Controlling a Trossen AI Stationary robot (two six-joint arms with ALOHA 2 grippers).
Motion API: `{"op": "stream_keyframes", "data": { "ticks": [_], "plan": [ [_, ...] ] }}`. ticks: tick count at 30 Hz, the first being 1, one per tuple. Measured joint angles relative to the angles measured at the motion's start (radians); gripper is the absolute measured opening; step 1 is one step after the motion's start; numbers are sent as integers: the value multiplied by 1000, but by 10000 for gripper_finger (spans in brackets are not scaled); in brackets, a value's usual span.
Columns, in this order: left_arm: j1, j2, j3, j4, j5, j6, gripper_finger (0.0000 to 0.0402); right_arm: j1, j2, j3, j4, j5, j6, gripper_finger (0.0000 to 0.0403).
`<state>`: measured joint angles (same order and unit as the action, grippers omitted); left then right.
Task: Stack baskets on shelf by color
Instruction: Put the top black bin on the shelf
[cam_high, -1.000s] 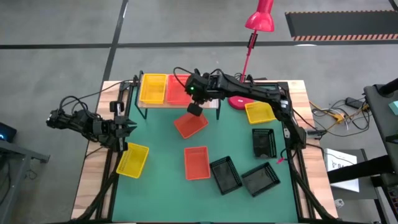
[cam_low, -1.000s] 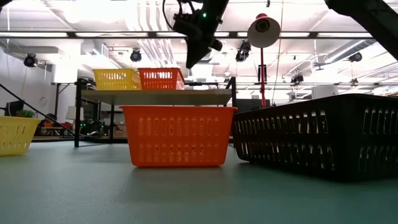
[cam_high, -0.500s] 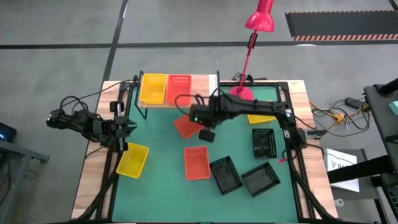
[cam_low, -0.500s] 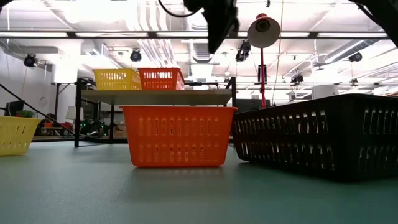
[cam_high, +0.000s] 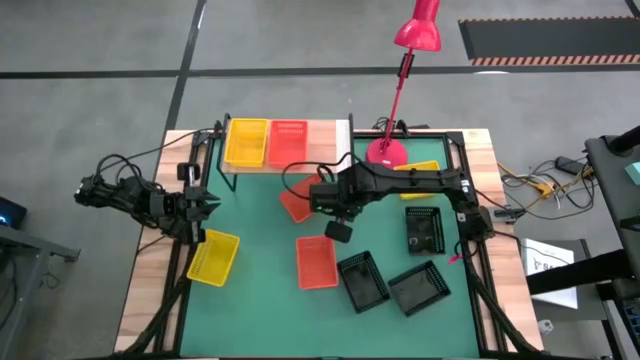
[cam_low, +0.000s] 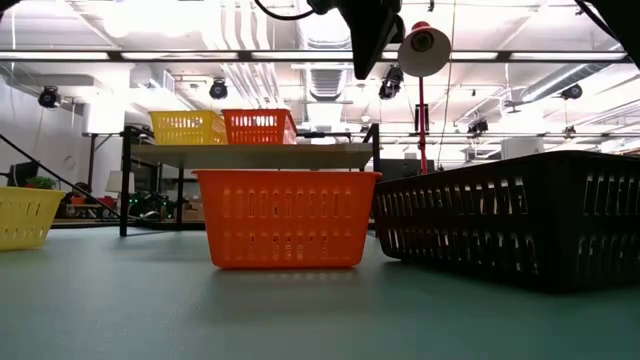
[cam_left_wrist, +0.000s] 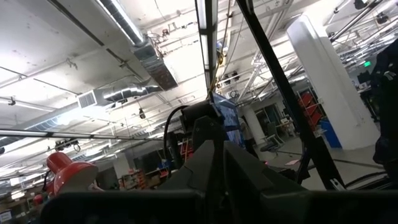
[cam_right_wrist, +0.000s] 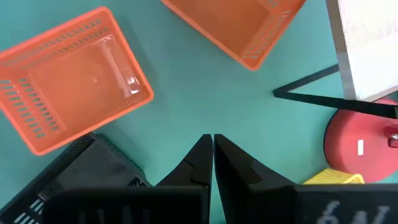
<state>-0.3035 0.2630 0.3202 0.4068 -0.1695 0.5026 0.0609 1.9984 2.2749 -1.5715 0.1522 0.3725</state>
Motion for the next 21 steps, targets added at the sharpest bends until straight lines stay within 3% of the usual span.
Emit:
{"op": "stream_keyframes", "data": {
  "ticks": [12,21],
  "plan": [
    [0,1,-2,-2,0,-2,17,65,-3,-100,1,-87,191,8],
    [0,1,-3,0,0,-2,17,150,-170,-415,22,-161,372,8]
  ]
}}
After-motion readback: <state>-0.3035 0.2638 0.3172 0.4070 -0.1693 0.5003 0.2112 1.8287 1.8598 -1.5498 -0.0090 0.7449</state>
